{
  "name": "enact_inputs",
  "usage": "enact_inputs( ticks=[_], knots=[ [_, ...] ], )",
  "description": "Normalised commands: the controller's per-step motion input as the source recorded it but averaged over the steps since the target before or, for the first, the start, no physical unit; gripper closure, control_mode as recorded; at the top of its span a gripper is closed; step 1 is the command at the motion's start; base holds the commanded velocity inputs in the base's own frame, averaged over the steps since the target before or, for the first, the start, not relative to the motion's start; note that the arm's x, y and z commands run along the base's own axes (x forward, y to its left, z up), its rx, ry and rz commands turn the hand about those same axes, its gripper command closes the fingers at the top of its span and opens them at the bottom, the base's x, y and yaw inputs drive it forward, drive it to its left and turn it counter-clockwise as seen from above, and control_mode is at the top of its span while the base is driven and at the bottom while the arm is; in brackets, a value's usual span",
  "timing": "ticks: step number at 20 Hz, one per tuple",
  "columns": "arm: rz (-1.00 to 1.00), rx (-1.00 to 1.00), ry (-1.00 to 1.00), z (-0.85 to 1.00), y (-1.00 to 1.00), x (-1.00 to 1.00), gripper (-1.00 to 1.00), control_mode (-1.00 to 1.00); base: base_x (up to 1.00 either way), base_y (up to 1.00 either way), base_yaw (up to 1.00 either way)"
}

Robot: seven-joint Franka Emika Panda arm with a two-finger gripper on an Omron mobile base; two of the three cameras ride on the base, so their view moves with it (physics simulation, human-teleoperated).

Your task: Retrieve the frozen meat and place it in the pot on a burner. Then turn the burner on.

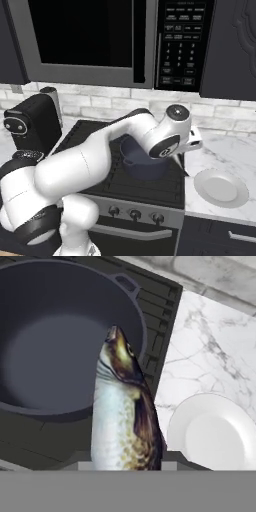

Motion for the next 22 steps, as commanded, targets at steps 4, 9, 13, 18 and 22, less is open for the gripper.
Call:
enact_inputs(
  ticks=[4,9,13,18,22],
  knots=[
    [0.01,0.06,0.01,0.0,0.28,0.38,1.0,-1.0,0.0,0.0,0.0],
    [0.0,0.09,0.04,0.0,0.22,0.37,1.0,-1.0,0.0,0.0,0.0],
    [0.0,0.06,0.14,-0.01,0.2,0.42,1.0,-1.0,0.0,0.0,0.0],
    [0.0,0.0,0.03,-0.19,0.23,0.36,1.0,-1.0,0.0,0.0,0.0],
    [0.0,0.0,0.0,-0.22,0.11,0.34,1.0,-1.0,0.0,0.0,0.0]
  ],
)
